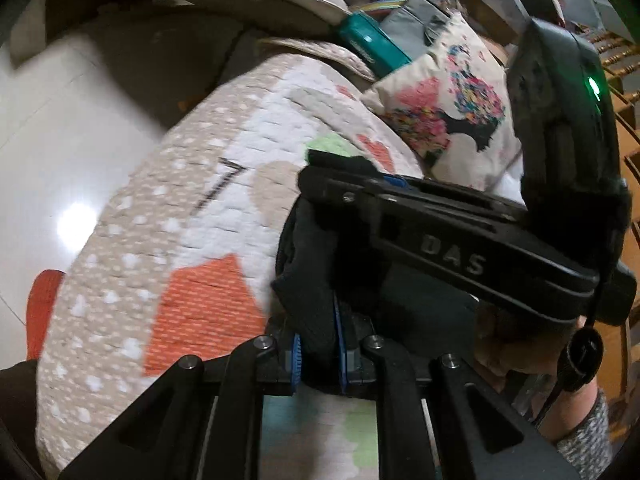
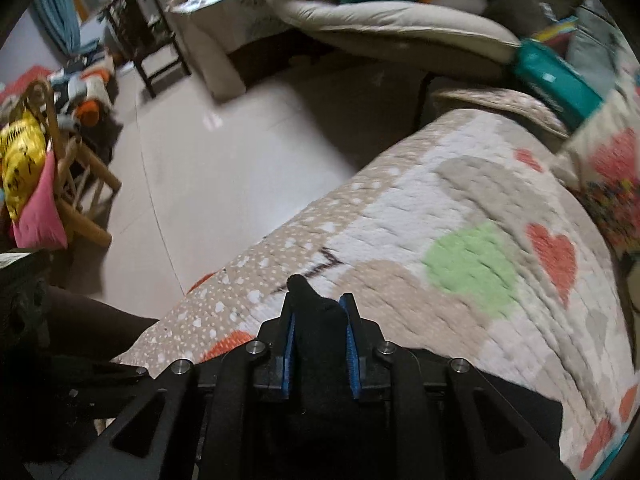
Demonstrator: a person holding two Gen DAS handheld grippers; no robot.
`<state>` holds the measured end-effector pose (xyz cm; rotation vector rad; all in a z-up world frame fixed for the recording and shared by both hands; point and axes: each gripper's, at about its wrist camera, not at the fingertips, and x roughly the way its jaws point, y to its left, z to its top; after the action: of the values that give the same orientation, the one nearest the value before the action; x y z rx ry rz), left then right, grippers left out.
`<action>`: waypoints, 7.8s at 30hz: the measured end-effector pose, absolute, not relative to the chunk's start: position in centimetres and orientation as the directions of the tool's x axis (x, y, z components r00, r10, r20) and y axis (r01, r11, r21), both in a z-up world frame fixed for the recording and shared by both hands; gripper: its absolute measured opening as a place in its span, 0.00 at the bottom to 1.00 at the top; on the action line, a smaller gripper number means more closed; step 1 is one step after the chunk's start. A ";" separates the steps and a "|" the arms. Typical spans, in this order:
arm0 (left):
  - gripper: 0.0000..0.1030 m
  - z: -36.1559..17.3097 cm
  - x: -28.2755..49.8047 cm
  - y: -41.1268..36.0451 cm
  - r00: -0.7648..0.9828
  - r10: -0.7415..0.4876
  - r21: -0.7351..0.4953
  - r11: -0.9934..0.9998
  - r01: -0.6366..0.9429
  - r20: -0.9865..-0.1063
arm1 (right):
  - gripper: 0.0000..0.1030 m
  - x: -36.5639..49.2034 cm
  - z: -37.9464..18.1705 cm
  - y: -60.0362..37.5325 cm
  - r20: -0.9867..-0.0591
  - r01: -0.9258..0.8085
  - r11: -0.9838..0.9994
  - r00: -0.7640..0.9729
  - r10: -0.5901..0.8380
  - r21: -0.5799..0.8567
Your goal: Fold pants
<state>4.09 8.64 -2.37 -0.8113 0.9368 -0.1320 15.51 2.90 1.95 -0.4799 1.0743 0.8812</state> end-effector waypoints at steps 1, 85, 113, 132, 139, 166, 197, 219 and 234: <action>0.12 -2.2 4.5 8.0 0.602 -0.446 -0.677 0.700 -0.227 -0.662 | 0.21 15.7 2.3 1.9 -0.898 -0.802 0.593 0.206 0.389 0.073; 0.27 -3.5 5.1 6.3 0.512 -0.244 -0.384 0.905 -0.186 -0.824 | 0.53 10.4 -2.7 -14.8 -0.848 -0.338 0.919 0.408 0.338 0.204; 0.51 -0.9 22.7 -23.1 0.272 -0.453 -0.299 0.837 0.459 -0.849 | 0.64 7.4 -6.5 -32.4 -0.667 0.235 0.826 0.715 0.210 0.512; 0.12 3.7 21.6 -16.1 0.336 -0.458 -0.283 0.843 0.457 -0.823 | 0.15 7.6 0.3 -24.4 -0.608 -0.083 0.923 0.730 0.312 0.375; 0.11 5.8 18.9 -2.7 0.440 -0.523 -0.461 0.852 0.248 -0.730 | 0.15 5.6 3.0 -13.8 -0.619 -0.358 0.922 0.693 0.369 0.148; 0.56 -0.5 13.7 11.3 0.558 -0.469 -0.634 0.760 -0.141 -0.685 | 0.78 -3.3 -0.9 -3.1 -0.754 -0.685 0.710 0.550 0.359 -0.162; 0.60 0.3 15.8 7.5 0.563 -0.073 -0.209 0.961 -0.181 -0.823 | 0.79 4.0 1.3 -16.4 -0.748 -0.268 0.960 0.620 0.237 0.082; 0.60 1.1 6.9 10.8 0.623 -0.008 -0.163 0.967 -0.193 -0.782 | 0.91 -32.8 25.3 -38.8 -0.307 0.337 0.939 0.888 -0.343 -0.075; 0.60 2.0 5.4 16.4 0.635 -0.078 -0.339 0.891 -0.301 -0.768 | 0.91 -17.4 23.2 -29.9 -0.447 -0.010 0.999 0.895 -0.011 -0.044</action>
<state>5.37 16.36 1.96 -0.4679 0.8815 0.1324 -17.40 -29.86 23.20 -0.0458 0.4633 -0.0002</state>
